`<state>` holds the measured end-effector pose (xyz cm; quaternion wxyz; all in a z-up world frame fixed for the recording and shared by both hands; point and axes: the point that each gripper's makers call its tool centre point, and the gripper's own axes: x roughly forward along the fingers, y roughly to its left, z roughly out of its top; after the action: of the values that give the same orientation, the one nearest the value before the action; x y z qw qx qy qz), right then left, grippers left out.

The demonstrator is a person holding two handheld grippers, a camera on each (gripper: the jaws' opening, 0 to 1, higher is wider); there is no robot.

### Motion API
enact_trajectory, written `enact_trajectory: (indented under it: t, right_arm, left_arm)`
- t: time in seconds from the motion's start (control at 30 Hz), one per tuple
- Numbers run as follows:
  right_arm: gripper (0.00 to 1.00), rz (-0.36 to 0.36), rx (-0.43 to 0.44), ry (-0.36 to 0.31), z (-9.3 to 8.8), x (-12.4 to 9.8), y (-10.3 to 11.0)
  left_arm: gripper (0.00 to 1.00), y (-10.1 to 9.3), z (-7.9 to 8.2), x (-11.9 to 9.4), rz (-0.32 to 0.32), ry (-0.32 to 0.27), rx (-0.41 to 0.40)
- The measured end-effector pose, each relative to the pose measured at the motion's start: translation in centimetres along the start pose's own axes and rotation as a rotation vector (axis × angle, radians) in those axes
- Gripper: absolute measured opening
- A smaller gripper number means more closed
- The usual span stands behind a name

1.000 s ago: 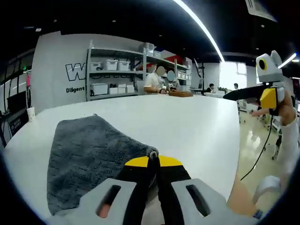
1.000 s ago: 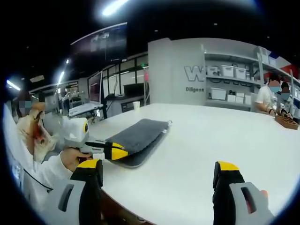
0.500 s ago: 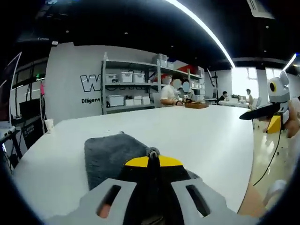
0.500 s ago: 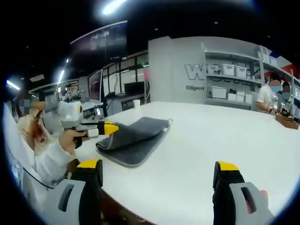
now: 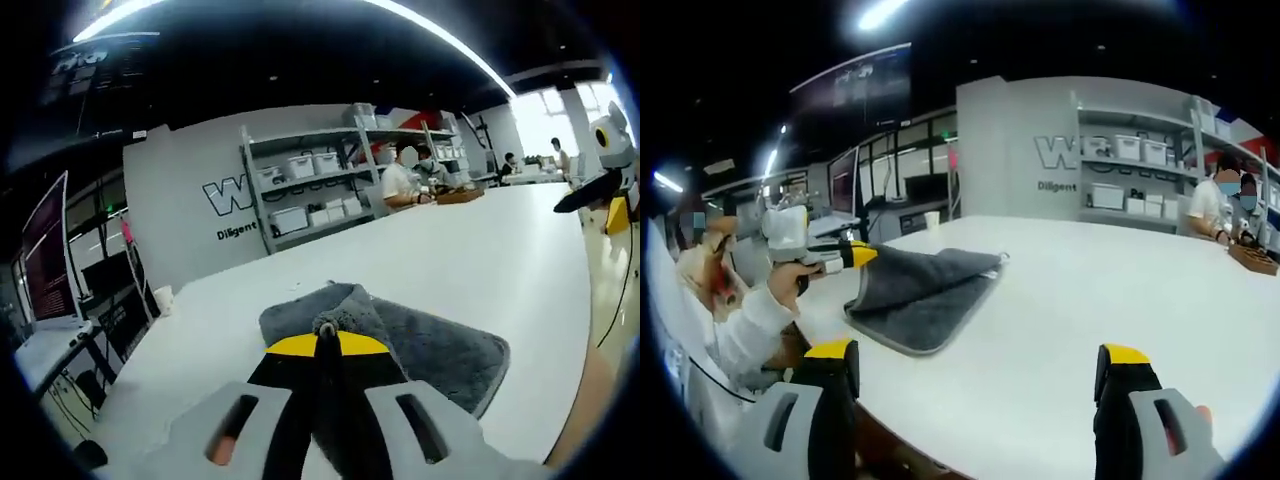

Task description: Open the folded towel by lifting each exposed corner and separating the folded layers until the towel lies flat within the target outline without major curled edges

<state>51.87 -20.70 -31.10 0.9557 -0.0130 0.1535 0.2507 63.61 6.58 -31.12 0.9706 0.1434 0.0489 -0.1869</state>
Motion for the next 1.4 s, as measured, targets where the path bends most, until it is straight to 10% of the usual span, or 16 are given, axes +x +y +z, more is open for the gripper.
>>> enact_trajectory:
  t: [1.4]
  right_arm:
    - [0.98, 0.016, -0.009, 0.013, -0.2, 0.2, 0.9]
  left_arm:
    - [0.04, 9.8, -4.6, -5.9, 0.255, 0.121, 0.089]
